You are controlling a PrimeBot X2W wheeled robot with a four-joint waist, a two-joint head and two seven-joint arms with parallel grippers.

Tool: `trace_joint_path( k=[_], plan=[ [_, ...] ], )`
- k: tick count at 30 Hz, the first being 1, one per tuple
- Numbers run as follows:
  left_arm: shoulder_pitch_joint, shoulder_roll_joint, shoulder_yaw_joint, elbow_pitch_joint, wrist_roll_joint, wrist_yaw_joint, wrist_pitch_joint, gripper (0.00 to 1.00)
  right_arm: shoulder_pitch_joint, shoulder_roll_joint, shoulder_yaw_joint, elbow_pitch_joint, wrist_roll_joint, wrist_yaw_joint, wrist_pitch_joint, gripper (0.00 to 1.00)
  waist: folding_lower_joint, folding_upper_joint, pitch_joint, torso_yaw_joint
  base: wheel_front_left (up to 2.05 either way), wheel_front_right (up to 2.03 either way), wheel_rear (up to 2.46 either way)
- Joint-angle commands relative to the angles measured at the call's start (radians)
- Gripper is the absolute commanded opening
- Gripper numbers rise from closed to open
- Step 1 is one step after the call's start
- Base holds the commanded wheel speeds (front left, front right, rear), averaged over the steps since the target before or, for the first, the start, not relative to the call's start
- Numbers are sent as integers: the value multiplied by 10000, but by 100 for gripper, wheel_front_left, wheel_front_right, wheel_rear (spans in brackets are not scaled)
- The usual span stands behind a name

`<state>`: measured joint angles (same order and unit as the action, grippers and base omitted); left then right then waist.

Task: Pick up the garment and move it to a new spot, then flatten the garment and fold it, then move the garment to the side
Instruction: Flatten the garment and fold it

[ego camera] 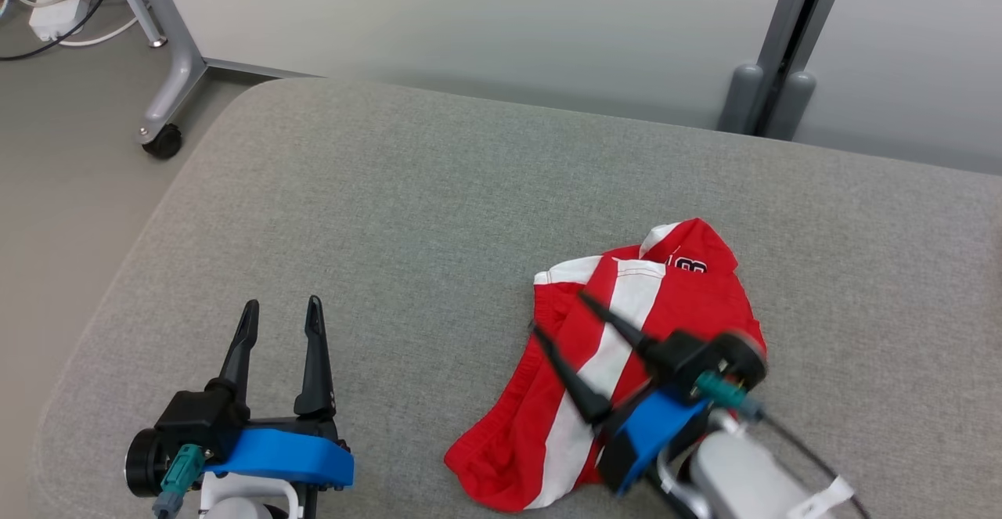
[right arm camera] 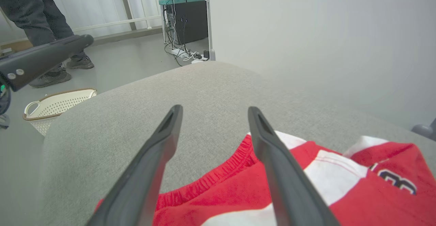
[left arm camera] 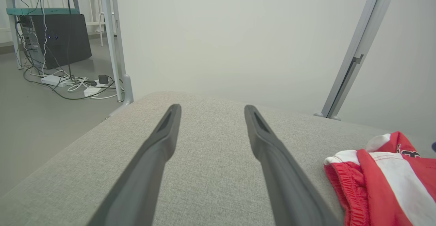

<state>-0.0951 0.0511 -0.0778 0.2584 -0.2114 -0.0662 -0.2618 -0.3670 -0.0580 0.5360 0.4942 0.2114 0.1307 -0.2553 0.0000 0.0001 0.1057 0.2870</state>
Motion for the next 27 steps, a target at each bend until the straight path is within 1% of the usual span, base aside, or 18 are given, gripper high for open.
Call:
trace_joint_path(
  k=[1,6,10,13,15,20,21,26,27],
  plan=[
    [8,-11,5,-48,-29,51,-44,100,-301,-167,-340,-146,-208,1,169,100,0,-1,5,-37,0,0,0],
    [-94,-11,-161,-84,-103,36,-44,100,-1270,-595,-1200,-360,-790,1,1259,100,0,-1,169,24,0,0,0],
    [-193,-11,-236,-63,-242,86,-44,100,-1765,-847,-1410,-118,-921,1,2064,100,0,-1,334,199,0,0,0],
    [-280,-13,-363,-68,-337,116,-44,100,-1893,-1043,-1422,306,-936,1,2477,100,0,-1,473,375,0,0,0],
    [-337,-13,-439,-73,-396,136,-44,100,-1899,-1160,-1440,702,-989,1,2682,100,0,-1,566,491,0,0,0],
    [-465,-11,-550,-102,-578,218,-44,100,-1973,-1343,-1561,1677,-1105,1,2720,100,0,-1,821,732,0,0,0],
    [-465,-11,-550,-102,-578,218,-44,100,-1973,-1343,-1561,1677,-1105,1,2720,100,0,-1,821,732,0,0,0],
    [-559,-12,-698,-109,-688,276,-44,100,-2180,-1479,-1697,2840,-1369,1,2800,100,0,-1,967,875,0,0,0],
    [-566,-12,-757,-107,-694,288,-44,100,-2244,-1448,-1629,3324,-1383,1,2863,100,0,-1,1002,917,0,0,0]
  ],
)
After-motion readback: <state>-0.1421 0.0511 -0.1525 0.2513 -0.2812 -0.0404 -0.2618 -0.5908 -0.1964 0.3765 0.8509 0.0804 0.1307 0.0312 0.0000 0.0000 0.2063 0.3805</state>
